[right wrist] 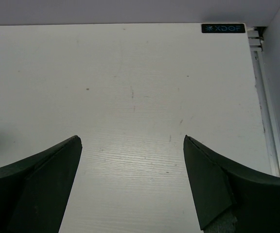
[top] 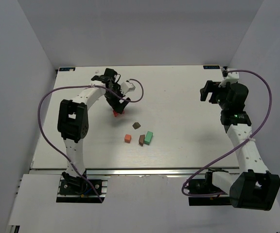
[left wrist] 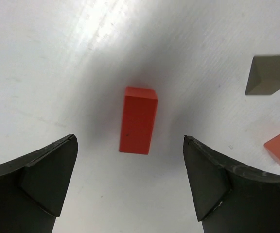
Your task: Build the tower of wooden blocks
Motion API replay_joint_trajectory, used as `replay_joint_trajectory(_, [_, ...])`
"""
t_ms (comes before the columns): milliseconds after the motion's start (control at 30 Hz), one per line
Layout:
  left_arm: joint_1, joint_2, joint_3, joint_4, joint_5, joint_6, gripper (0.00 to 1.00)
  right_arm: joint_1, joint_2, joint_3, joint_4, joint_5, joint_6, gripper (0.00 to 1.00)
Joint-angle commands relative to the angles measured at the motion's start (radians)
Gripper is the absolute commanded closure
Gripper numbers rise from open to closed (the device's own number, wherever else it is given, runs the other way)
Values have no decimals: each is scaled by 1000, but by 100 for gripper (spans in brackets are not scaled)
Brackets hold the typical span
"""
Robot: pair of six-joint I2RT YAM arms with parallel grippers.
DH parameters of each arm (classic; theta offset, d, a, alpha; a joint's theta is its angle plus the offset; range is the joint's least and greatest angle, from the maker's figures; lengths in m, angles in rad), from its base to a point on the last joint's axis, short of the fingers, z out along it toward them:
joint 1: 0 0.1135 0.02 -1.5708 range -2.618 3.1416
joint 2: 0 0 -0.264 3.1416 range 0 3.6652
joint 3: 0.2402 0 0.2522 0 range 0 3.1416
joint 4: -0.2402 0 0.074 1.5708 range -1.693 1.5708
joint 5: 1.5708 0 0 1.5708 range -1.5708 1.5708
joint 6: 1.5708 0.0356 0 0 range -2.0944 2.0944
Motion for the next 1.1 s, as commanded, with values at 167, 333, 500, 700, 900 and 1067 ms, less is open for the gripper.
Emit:
replay_joint_trajectory(167, [-6,-328,24,301,-152,-413,2,1,-183,-106,171,-202,112,11])
replay_joint_trajectory(333, [-5,-456,-19,422,-167,-854,2,1,-163,-83,118,-269,242,11])
replay_joint_trajectory(500, [-5,-604,-209,407,-181,-1062,2,127,-84,-20,-34,-319,309,11])
replay_joint_trajectory(700, [-5,-758,-321,211,-423,-1156,2,447,30,40,-311,-107,214,11])
replay_joint_trajectory(900, [-5,-867,-430,166,-459,-1159,2,772,122,-41,-318,85,278,11])
replay_joint_trajectory(1067, [-5,-895,-470,134,-443,-1150,2,907,248,0,-383,307,365,11])
